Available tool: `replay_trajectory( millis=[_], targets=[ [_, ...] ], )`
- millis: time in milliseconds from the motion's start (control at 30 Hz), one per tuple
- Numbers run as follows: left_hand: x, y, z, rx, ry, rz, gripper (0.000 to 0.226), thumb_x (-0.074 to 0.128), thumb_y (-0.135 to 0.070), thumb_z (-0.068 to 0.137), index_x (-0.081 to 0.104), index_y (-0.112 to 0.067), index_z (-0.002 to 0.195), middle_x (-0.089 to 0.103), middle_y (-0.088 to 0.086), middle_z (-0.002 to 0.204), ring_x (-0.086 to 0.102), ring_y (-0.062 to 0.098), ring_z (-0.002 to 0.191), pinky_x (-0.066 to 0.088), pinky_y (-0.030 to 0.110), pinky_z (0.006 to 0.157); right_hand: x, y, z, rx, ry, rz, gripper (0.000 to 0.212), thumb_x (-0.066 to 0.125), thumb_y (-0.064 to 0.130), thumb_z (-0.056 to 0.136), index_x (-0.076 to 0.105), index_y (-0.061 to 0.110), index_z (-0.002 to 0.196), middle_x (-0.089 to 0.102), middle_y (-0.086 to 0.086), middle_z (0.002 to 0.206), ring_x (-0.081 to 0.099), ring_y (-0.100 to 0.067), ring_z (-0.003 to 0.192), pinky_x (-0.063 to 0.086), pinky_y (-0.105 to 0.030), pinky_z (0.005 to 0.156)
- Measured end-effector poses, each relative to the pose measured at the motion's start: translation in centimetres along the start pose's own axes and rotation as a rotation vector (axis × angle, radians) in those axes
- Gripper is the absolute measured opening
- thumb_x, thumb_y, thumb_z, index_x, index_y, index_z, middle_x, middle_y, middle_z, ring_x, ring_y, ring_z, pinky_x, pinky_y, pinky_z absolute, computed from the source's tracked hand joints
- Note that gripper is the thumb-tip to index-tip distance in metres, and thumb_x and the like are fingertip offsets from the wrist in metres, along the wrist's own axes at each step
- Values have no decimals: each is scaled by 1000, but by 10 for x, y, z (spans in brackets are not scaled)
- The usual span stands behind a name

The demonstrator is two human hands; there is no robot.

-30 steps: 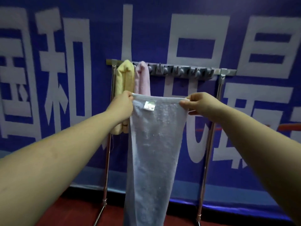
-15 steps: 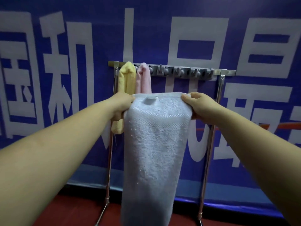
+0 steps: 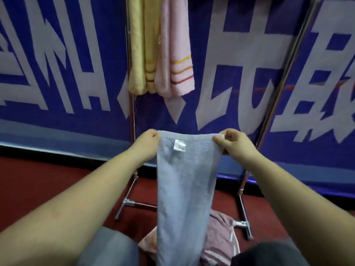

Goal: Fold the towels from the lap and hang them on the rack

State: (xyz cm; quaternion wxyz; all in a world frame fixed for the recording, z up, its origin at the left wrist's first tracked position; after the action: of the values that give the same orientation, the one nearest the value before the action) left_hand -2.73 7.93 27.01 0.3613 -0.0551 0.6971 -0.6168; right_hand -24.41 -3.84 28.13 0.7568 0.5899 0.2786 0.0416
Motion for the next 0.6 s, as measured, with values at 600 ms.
replay_trajectory(
  millis=[600],
  targets=[
    [76,96,34,-295,-143,-304,33,47,-16,95,56,-17,64,59,9,76,53,22,80,47,38,78,69,-106,28,297,-309,142,15,70,20,76,56,17,68,59,2,64,56,-16,63,53,-38,73]
  ],
)
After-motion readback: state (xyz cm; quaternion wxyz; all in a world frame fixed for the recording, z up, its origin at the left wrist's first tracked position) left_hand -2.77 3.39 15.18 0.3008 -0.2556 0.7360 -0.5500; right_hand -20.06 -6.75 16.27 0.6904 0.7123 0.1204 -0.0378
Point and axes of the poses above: each hand's wrist, its own z-axis towards the middle knuckle, its own x-axis out of the palm, y = z × x, the point moved 4 cm from there along z, towards the middle knuckle
